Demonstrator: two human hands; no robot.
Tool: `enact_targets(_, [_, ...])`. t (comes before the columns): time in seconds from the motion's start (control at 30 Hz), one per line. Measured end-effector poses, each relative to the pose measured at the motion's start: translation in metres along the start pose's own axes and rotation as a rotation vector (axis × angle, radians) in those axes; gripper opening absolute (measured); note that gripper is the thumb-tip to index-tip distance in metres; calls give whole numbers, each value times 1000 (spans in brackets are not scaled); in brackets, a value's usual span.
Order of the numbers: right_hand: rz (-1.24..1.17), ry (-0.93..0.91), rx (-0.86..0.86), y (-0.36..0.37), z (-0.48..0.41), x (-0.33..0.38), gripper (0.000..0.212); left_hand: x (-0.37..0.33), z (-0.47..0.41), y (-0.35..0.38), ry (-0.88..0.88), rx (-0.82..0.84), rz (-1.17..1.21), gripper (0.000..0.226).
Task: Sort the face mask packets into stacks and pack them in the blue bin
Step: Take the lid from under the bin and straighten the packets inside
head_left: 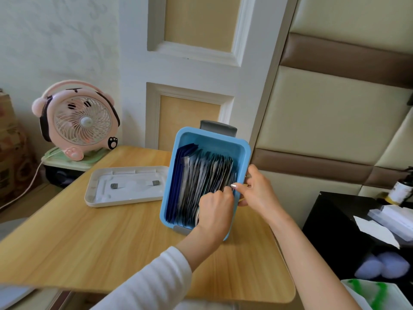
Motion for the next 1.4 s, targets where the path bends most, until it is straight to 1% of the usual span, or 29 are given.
enact_targets(0.03, [3, 1, 3, 0, 1, 1, 23, 4, 1, 5, -38, 78, 10, 39])
enact_targets(0.07, [7, 0, 3, 0, 1, 2, 23, 5, 2, 8, -44, 117, 19, 35])
enact_targets(0.13, [18, 0, 0, 0, 2, 2, 22, 10, 2, 23, -40, 130, 21, 18])
enact_targets(0.17, [26, 0, -2, 0, 2, 2, 21, 12, 2, 26, -57, 154, 25, 17])
enact_targets(0.2, [32, -1, -4, 0, 2, 3, 21, 14, 3, 23, -72, 173, 32, 24])
enact_targets(0.23, [32, -1, -4, 0, 2, 3, 22, 14, 4, 20, -50, 148, 29, 35])
enact_targets(0.27, [26, -1, -1, 0, 2, 3, 22, 14, 3, 17, -56, 157, 16, 38])
enact_targets(0.3, [18, 1, 3, 0, 3, 3, 24, 14, 2, 25, -53, 232, 17, 31])
enact_targets(0.33, [7, 1, 9, 0, 3, 4, 25, 14, 0, 31, -36, 197, -16, 24])
enact_targets(0.4, [-2, 2, 14, 1, 4, 4, 26, 18, -4, 38, -55, 205, 12, 26])
enact_targets(0.47, [3, -2, 12, 1, 3, 4, 26, 21, -6, 37, -68, 193, -22, 30])
enact_targets(0.53, [5, -1, 11, 1, 3, 4, 26, 15, -3, 28, -33, 139, 22, 30])
enact_targets(0.57, [5, 0, 8, 1, 3, 5, 26, 15, -1, 24, -21, 174, -4, 29])
enact_targets(0.63, [-5, 7, -1, 0, 4, 5, 25, 17, 1, 21, -10, 129, 1, 44])
enact_targets(0.67, [-10, 7, -9, 0, 5, 4, 24, 19, 4, 28, -5, 111, 41, 47])
enact_targets(0.7, [-12, 7, -16, 0, 6, 4, 24, 21, 10, 30, 11, 65, 83, 45])
enact_targets(0.77, [-16, 2, -25, 1, 6, 4, 22, 28, 30, 17, 92, -212, 218, 25])
enact_targets(0.8, [-15, -1, -28, 2, 6, 5, 22, 32, 40, 12, 131, -344, 289, 25])
enact_targets(0.83, [-9, -1, -32, 2, 6, 6, 22, 35, 46, 8, 150, -426, 312, 39])
enact_targets(0.87, [1, 1, -37, 2, 5, 7, 22, 39, 48, 6, 149, -458, 301, 51])
enact_targets(0.9, [9, 5, -40, 2, 5, 7, 21, 44, 47, 7, 119, -457, 282, 61])
enact_targets(0.97, [18, 10, -40, 3, 6, 7, 21, 52, 40, 16, 80, -415, 260, 69])
enact_targets(1.17, [10, -17, -10, 3, 8, 10, 29, 69, 6, 46, 61, -220, 133, 74])
enact_targets(1.23, [24, -16, -23, 4, 7, 11, 29, 70, 0, 47, 78, -213, 132, 74])
enact_targets(1.3, [51, -14, -44, 5, 7, 10, 26, 71, 2, 45, 106, -242, 170, 73])
enact_targets(1.4, [70, -9, -51, 5, 6, 8, 20, 76, 14, 42, 70, -323, 318, 67])
Point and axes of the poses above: each hand's wrist, its own z-axis away from the middle knuckle, its own y-axis out of the palm, x = y × z, the point moved 6 cm from there along -z, towards the middle knuckle, and after that the axes turned 13 degrees about x, right-handed, at the moved point
